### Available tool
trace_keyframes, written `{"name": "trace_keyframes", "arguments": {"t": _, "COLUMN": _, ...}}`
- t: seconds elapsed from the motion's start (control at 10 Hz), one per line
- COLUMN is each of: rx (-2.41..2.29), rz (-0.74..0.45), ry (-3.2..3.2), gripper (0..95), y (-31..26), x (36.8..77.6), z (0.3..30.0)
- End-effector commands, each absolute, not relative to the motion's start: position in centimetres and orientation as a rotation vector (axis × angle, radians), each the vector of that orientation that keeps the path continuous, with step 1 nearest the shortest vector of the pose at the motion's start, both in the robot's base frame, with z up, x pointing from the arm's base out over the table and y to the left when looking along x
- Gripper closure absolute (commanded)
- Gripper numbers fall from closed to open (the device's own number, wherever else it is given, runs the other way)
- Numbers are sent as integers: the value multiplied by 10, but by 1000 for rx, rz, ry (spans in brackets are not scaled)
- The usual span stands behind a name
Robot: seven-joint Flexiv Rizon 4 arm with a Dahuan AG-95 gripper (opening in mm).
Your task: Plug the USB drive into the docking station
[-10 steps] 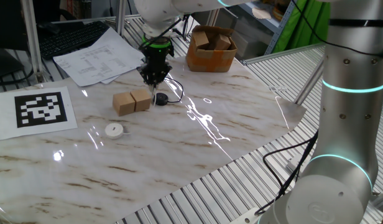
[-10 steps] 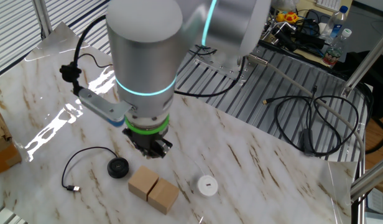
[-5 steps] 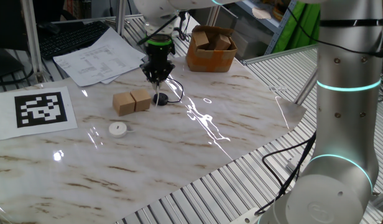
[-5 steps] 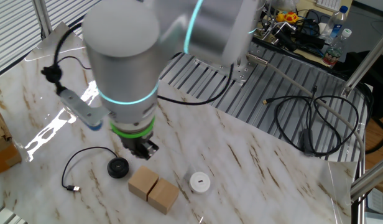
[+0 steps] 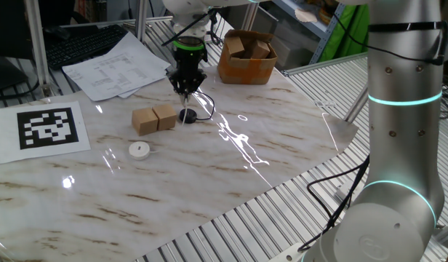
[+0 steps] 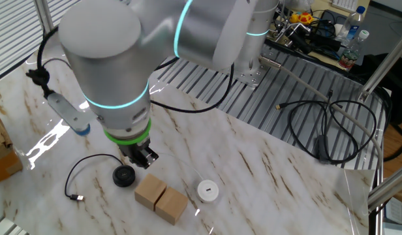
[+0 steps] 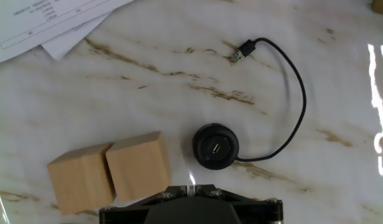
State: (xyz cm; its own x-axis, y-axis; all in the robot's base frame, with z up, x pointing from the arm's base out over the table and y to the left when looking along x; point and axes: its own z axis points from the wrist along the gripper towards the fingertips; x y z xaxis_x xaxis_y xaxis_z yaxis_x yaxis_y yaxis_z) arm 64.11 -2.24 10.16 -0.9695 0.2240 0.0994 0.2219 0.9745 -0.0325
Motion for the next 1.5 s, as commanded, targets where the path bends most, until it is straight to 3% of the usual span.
{"name": "trace_keyframes", "arguments": {"t": 0.1, "rx": -586, "rz": 21, "ry": -2986, "gripper": 950, "y": -22, "x": 642, "z": 101}}
{"name": "trace_keyframes", "arguments": {"t": 0.9, "rx": -766, "rz": 44, "ry": -2914, "gripper": 950, "y": -50, "x": 646, "z": 95}}
{"name": "trace_keyframes", "arguments": {"t": 1.5, "rx": -821, "rz": -41, "ry": -2891, "gripper": 950, "y": -62, "x": 649, "z": 87}}
